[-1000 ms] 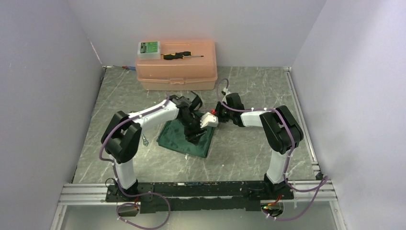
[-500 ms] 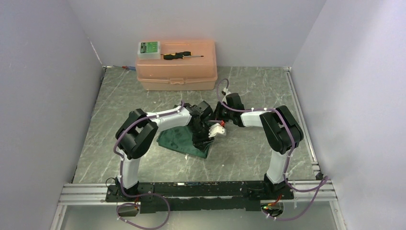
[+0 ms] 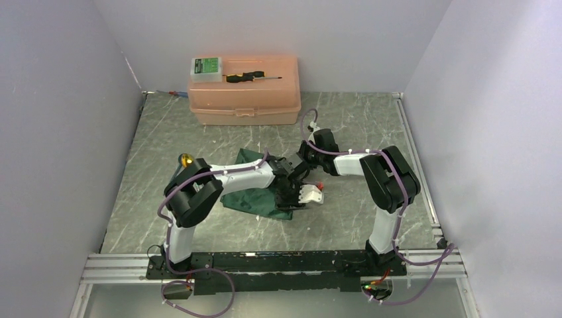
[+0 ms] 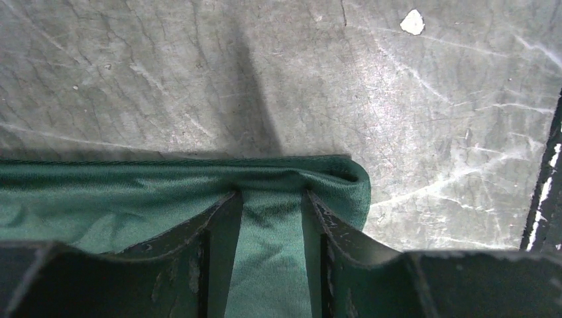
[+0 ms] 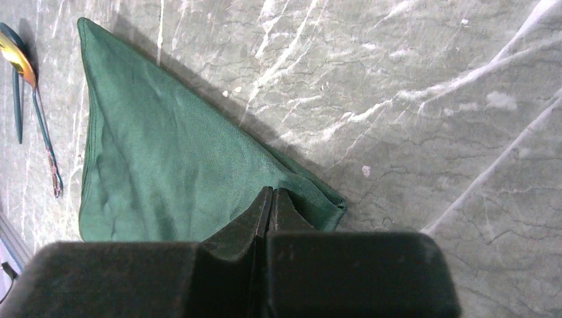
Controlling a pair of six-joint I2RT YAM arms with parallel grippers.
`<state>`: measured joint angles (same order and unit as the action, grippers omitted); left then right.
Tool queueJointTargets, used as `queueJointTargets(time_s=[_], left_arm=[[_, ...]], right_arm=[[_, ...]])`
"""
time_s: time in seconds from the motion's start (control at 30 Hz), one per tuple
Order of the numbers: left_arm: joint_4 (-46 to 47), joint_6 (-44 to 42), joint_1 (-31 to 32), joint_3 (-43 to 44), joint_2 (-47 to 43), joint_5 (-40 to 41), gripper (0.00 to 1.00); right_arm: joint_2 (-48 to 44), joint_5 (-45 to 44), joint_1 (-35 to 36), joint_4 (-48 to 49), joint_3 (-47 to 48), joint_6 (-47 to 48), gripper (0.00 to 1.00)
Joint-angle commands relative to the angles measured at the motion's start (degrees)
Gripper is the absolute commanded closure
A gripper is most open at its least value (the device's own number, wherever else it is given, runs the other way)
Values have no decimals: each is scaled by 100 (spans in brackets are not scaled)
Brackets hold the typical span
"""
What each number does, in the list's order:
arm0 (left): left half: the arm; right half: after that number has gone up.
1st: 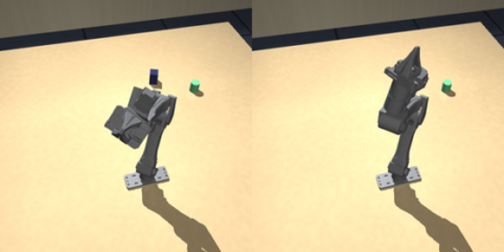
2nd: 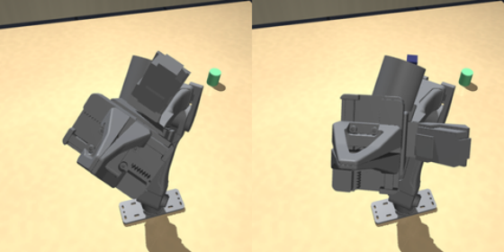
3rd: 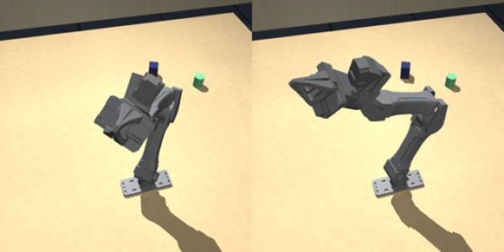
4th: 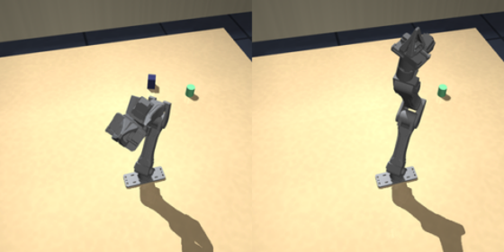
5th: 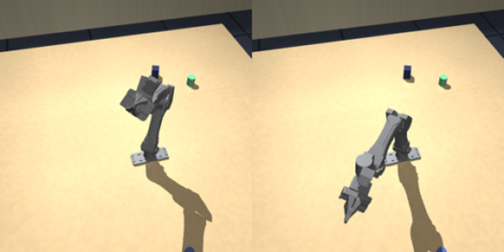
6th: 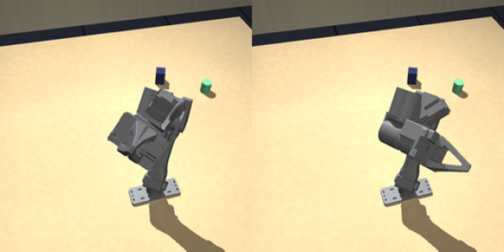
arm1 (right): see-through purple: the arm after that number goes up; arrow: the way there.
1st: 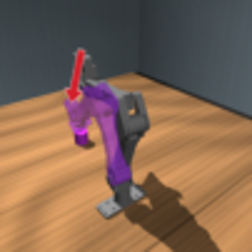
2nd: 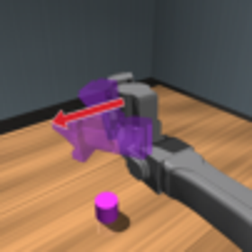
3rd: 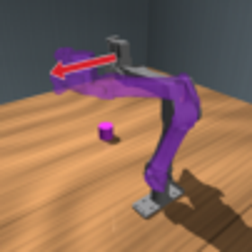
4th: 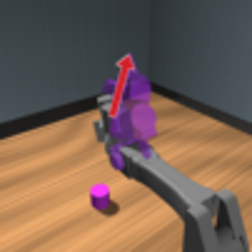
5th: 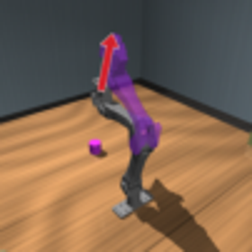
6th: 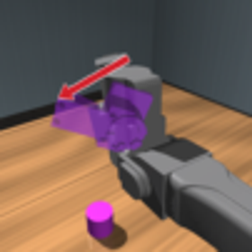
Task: Fold the napkin into a case and place the utensils inside
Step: Smooth out the lower triangle-folded napkin at the center of the board.
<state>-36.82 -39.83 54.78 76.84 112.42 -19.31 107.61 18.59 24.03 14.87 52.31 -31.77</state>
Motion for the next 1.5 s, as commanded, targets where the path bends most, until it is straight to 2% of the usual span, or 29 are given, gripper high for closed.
queueJointTargets(time_s=[0.0, 0.1, 0.2, 0.33, 0.43, 0.47, 0.57, 0.7, 0.8, 0.97, 1.17, 1.3, 1.47], left_arm=[[37, 240, 66, -290, 653, 870, 52], [-82, 433, -26, -169, 569, 912, 44], [-217, 538, -273, 81, 267, 968, 31], [-118, 313, -670, 337, -419, 1628, 19], [-310, 210, -1212, 638, -797, 1523, 7], [-471, 191, -1361, 738, -909, 1407, 6], [-897, -27, -1680, 680, -1485, 737, 6], [-2017, -392, -1747, 535, -1990, -1132, 6], [-2451, -346, -1734, 489, -2054, -2017, 6], [-2086, 9, -1818, 658, -1878, -1733, 6], [-1370, 255, -2649, 1135, -966, -1438, 13], [-796, 330, -2918, 1450, -446, -1149, 15], [-1010, 51, -3069, 1724, -214, -1109, 15]], right_arm=[[-133, -174, -74, -261, -56, 84, 100], [-214, -122, -66, -363, 36, 130, 100], [-398, -156, -74, -538, 161, 278, 100], [-793, -345, -78, -749, 279, 437, 89], [-960, -394, -74, -968, 474, 557, 84], [-955, -373, -76, -1045, 566, 590, 83], [-1006, -330, -69, -1079, 622, 622, 80], [-954, -310, -40, -1215, 666, 668, 79], [-963, -360, -24, -1302, 638, 693, 78], [-1172, -486, 4, -1345, 462, 681, 78], [-1466, -527, 75, -1300, 259, 582, 75], [-1145, -59, 72, -915, 259, 310, 78], [-576, 319, 96, -544, 571, 63, 83]])
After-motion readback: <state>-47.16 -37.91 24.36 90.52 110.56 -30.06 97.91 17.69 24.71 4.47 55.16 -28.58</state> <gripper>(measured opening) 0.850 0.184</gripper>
